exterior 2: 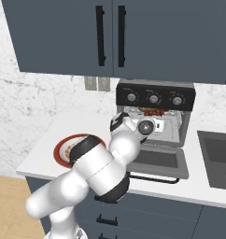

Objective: Pick up the kebab skewer and baguette bread, and place them inside the toaster oven. Close the toaster oven door and start by setting the timer.

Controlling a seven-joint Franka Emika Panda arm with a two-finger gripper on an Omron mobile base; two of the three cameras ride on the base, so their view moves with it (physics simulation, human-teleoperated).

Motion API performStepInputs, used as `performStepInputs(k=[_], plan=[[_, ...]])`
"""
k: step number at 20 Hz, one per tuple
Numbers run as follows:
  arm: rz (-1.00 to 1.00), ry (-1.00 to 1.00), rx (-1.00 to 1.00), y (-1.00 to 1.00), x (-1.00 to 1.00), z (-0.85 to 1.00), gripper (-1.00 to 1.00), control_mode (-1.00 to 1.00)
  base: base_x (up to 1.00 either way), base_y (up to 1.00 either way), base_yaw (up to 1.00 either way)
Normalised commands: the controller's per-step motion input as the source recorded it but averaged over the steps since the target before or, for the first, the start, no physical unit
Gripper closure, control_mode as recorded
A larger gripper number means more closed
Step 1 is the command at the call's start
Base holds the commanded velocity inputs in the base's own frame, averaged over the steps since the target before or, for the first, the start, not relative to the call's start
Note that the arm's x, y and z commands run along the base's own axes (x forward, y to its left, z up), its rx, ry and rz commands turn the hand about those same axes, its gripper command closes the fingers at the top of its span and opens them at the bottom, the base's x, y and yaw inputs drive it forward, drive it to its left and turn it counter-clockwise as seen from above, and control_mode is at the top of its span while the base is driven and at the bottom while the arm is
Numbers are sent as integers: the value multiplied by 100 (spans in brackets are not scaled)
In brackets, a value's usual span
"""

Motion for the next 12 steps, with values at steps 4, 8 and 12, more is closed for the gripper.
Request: performStepInputs(k=[4, 8, 12], plan=[[0, 8, 0, -8, -47, 0, -100, -100, 0, 0, 0], [0, 5, 0, -10, -74, 0, -100, -100, 0, 0, 0], [0, 8, 0, -6, -59, 0, -100, -100, 0, 0, 0]])
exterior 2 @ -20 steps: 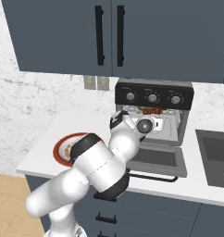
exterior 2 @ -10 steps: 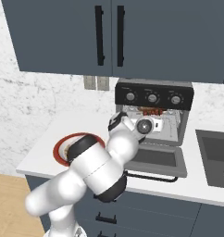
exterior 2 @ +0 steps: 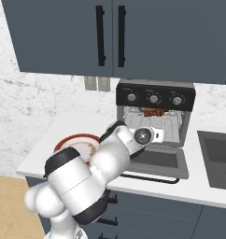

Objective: Pick up the kebab skewer and baguette bread, and place them inside the toaster oven. Close the toaster oven door and start by setting the timer.

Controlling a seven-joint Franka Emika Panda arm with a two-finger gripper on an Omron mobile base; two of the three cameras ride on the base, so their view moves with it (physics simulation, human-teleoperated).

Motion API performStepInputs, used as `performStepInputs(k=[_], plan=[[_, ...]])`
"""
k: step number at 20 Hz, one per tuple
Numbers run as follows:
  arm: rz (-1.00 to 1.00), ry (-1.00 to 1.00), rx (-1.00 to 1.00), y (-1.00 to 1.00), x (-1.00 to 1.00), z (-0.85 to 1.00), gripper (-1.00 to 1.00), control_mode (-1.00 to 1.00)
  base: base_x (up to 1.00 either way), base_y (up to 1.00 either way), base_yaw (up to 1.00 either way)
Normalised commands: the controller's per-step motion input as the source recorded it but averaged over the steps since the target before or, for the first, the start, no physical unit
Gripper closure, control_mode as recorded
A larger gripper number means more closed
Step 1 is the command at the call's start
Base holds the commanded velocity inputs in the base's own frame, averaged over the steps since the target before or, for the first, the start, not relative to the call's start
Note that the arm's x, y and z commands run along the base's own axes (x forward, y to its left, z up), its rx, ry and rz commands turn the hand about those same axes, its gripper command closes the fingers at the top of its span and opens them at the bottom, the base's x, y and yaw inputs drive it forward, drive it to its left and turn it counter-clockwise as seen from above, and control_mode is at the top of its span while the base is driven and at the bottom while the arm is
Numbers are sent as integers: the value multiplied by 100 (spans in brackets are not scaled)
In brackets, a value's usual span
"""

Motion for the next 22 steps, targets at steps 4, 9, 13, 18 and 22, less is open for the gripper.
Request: performStepInputs(k=[4, 9, 13, 18, 22], plan=[[0, 8, 0, -3, -44, 0, -100, -100, 0, 0, 0], [0, 5, 0, -8, -40, 0, -100, -100, 0, 0, 0], [0, 0, 0, -32, -64, 0, -100, -100, 0, 0, 0], [0, 0, 0, -45, -80, 0, -100, -100, 0, 0, 0], [0, 0, 0, -40, -74, -3, -100, -100, 0, 0, 0]])
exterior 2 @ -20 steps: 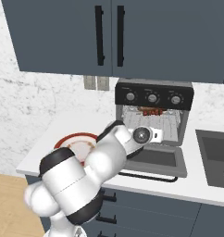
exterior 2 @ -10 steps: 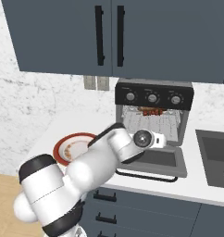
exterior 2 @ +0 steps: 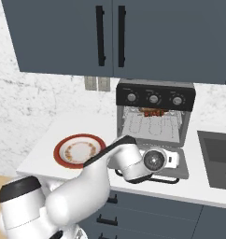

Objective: Pick up the kebab skewer and baguette bread, and place them inside the toaster oven. Close the toaster oven door and start by setting the timer.

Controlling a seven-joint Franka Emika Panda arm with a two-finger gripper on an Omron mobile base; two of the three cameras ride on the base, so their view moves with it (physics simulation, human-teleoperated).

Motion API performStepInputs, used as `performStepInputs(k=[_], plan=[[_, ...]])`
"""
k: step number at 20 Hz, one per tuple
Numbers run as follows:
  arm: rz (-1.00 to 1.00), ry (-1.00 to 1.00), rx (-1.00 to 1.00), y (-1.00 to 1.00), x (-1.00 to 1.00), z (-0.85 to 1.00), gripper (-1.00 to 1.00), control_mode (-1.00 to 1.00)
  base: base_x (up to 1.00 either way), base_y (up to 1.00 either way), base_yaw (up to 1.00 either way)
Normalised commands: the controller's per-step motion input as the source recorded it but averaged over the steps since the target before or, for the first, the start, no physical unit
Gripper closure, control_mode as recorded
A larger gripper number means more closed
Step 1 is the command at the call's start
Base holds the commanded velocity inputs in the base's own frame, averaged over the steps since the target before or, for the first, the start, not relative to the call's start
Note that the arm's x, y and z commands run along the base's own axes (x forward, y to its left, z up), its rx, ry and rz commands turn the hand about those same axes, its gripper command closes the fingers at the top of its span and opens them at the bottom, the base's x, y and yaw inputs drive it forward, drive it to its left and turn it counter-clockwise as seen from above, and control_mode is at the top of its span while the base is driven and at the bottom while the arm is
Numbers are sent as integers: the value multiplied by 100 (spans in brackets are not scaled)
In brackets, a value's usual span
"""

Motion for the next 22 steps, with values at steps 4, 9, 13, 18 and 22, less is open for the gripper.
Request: performStepInputs(k=[4, 9, 13, 18, 22], plan=[[4, 0, 0, -26, -45, -12, -100, -100, 0, 0, 0], [3, 0, 0, -14, -31, -15, -100, -100, 0, 0, 0], [0, 0, 0, -1, -19, -14, -100, -100, 0, 0, 0], [0, 0, 0, 0, -13, -19, -100, -100, 0, 0, 0], [0, 0, 0, -1, -11, -22, -100, -100, 0, 0, 0]])
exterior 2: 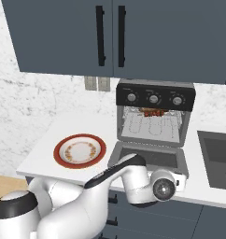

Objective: Pick up the kebab skewer and baguette bread, and place them inside the toaster oven. Close the toaster oven door and start by setting the timer.

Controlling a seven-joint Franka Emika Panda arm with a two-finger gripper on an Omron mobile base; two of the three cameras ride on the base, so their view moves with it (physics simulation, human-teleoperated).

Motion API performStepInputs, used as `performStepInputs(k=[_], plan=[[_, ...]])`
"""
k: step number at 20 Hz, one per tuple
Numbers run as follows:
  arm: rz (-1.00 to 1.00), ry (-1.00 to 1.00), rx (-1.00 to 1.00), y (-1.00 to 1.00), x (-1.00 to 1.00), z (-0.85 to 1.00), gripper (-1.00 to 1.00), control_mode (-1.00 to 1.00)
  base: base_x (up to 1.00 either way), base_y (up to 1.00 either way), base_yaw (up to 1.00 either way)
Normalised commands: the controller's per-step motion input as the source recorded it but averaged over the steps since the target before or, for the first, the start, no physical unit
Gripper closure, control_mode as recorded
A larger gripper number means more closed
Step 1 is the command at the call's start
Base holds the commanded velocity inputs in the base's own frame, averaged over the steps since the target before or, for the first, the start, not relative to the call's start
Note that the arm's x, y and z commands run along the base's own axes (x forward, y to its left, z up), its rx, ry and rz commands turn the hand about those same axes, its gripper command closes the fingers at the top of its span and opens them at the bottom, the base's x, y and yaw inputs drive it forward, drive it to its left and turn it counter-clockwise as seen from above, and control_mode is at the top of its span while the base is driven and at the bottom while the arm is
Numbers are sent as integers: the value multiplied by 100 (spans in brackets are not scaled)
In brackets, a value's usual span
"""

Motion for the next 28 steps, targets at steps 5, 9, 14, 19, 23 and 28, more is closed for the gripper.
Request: performStepInputs(k=[5, 9, 14, 19, 23, 28], plan=[[1, 0, 0, -28, -7, -6, -100, -100, 0, 0, 0], [2, 0, 0, -47, -13, -3, -100, -100, 0, 0, 0], [5, 0, 0, -57, -11, -9, -100, -100, 0, 0, 0], [5, -1, 0, -42, -1, -33, -100, -100, 0, 0, 0], [3, -7, 0, -46, 0, -12, -100, -100, 0, 0, 0], [4, -12, 1, -52, 1, -2, -100, -100, 0, 0, 0]])
